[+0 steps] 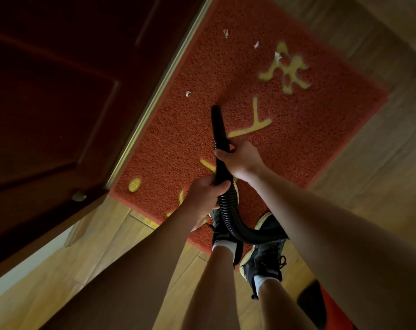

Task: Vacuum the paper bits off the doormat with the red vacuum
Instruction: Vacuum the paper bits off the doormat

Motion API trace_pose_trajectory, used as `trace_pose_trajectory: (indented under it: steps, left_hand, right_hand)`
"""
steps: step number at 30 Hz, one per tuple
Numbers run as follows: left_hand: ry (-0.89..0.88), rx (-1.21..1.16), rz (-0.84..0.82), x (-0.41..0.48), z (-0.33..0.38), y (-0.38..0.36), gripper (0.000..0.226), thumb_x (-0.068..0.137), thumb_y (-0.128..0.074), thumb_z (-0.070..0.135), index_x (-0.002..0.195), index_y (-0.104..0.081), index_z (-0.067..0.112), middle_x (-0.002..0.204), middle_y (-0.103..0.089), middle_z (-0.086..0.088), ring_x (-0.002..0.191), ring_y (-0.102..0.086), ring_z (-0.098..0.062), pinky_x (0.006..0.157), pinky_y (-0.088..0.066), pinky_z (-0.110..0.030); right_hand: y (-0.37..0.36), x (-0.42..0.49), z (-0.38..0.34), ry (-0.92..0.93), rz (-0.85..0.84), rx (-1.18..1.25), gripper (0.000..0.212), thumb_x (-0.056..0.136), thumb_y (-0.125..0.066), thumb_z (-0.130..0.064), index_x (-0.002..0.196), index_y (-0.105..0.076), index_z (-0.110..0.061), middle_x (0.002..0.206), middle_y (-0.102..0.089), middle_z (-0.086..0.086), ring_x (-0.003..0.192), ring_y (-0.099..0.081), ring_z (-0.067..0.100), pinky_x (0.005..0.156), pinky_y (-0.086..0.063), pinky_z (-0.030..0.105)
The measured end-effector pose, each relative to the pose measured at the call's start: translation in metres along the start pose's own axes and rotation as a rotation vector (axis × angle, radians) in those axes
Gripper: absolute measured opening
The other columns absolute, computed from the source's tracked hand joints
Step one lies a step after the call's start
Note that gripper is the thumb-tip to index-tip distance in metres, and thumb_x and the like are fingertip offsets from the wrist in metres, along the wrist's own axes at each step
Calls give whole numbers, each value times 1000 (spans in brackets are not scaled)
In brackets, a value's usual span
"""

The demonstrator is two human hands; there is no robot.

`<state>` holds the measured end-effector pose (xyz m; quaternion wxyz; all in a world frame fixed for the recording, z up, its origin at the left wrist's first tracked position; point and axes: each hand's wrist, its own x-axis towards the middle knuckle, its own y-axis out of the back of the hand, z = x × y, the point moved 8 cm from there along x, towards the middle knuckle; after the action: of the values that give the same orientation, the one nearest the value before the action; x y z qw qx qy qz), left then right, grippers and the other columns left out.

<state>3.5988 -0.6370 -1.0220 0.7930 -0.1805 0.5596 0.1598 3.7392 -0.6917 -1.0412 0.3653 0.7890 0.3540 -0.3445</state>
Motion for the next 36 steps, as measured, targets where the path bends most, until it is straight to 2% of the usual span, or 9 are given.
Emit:
trace_pose_trajectory:
  steps: [9,12,15,21,24,28,31,34,36]
  left_hand:
    - [-22,16,18,7,5,9,22,98,-62,17,115,-72,6,108,-76,-13,100,-73,-28,83,-55,-39]
    - [-22,-33,23,5,5,15,20,98,-62,14,113,-71,4,104,-76,-12,94,-74,-25,77,-54,-36]
    - [-29,-55,30,5,8,24,18,97,-62,12,111,-72,5,104,-76,-12,97,-72,-28,81,-54,-38]
    - [-47,-72,49,8,21,41,14,97,-61,13,100,-75,15,90,-77,-1,92,-72,-24,83,-53,-40]
    - [-53,-64,59,12,25,49,14,98,-61,12,97,-74,15,82,-76,4,87,-69,-22,86,-52,-42]
    - [-59,-47,58,14,28,50,13,98,-60,13,97,-73,14,81,-75,5,83,-69,-19,82,-52,-40]
    - [-55,-46,58,15,31,44,14,99,-60,13,97,-74,14,87,-75,1,89,-70,-22,80,-53,-39]
    - [-49,-45,43,15,35,37,14,99,-60,14,104,-73,10,90,-75,-2,90,-71,-23,77,-53,-36]
    - [-52,-40,26,16,41,31,18,98,-60,14,110,-72,6,91,-74,-3,88,-71,-22,77,-53,-35]
  right_hand:
    - [-4,10,-8,6,-17,0,27,93,-64,-37,115,-68,-20,94,-72,-1,82,-69,15,71,-58,29]
    - [-11,9,-16,30,-35,11,29,93,-64,-37,119,-67,-23,96,-73,-1,84,-69,14,73,-57,28]
    - [-19,12,-27,48,-43,-4,29,93,-65,-37,119,-67,-23,97,-73,0,87,-70,17,78,-58,33]
    - [-27,21,-49,84,-58,-25,28,93,-63,-37,115,-69,-21,95,-73,2,88,-69,21,80,-58,39]
    - [-31,26,-54,80,-56,2,28,94,-65,-36,118,-68,-22,94,-72,1,87,-70,21,75,-58,35]
    - [-30,29,-56,69,-47,14,27,94,-65,-35,117,-68,-21,93,-70,0,88,-70,21,79,-59,39]
    - [-26,30,-51,59,-48,49,27,94,-65,-35,116,-69,-20,94,-72,1,88,-70,20,81,-59,39]
    - [-18,32,-47,44,-31,56,30,93,-65,-36,119,-69,-22,95,-73,2,88,-70,20,74,-57,33]
    - [-9,32,-47,44,-17,58,30,93,-65,-36,118,-69,-21,95,-74,2,87,-71,20,77,-59,37]
